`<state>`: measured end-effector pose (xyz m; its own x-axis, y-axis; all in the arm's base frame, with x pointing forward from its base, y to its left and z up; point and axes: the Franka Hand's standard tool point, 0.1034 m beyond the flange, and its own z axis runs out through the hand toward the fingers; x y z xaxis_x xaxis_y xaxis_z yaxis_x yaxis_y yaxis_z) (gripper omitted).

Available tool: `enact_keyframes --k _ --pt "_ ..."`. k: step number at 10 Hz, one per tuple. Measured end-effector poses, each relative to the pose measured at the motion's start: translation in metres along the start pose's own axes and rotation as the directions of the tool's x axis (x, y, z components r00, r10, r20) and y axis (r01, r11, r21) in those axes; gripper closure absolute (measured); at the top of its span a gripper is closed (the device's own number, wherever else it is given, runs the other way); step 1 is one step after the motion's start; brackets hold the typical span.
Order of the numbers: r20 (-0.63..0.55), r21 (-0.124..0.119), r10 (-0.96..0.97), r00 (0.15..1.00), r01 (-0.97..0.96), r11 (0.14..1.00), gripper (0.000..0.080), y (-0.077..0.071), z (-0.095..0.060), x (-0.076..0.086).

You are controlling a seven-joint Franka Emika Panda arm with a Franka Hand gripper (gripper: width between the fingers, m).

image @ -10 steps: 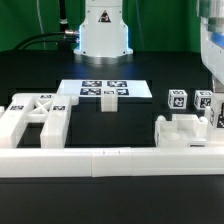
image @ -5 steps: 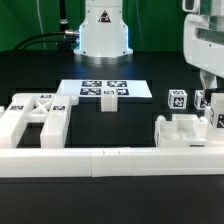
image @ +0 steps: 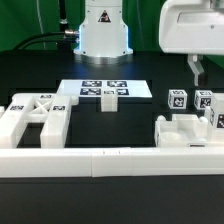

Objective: Assemble chair

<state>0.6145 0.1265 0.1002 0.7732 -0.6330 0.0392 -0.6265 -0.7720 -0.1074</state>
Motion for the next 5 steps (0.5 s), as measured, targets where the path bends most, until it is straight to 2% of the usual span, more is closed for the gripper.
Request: enact_keyframes --k 1,5 --pt "0.009 0.0 -0.126 0.992 0.126 0.992 0.0151 0.0106 -0.0082 -0.0085" --pt "0.009 -0.001 -0.365 0.931 0.365 0.931 0.0151 0.0138 -0.0051 -0.0071"
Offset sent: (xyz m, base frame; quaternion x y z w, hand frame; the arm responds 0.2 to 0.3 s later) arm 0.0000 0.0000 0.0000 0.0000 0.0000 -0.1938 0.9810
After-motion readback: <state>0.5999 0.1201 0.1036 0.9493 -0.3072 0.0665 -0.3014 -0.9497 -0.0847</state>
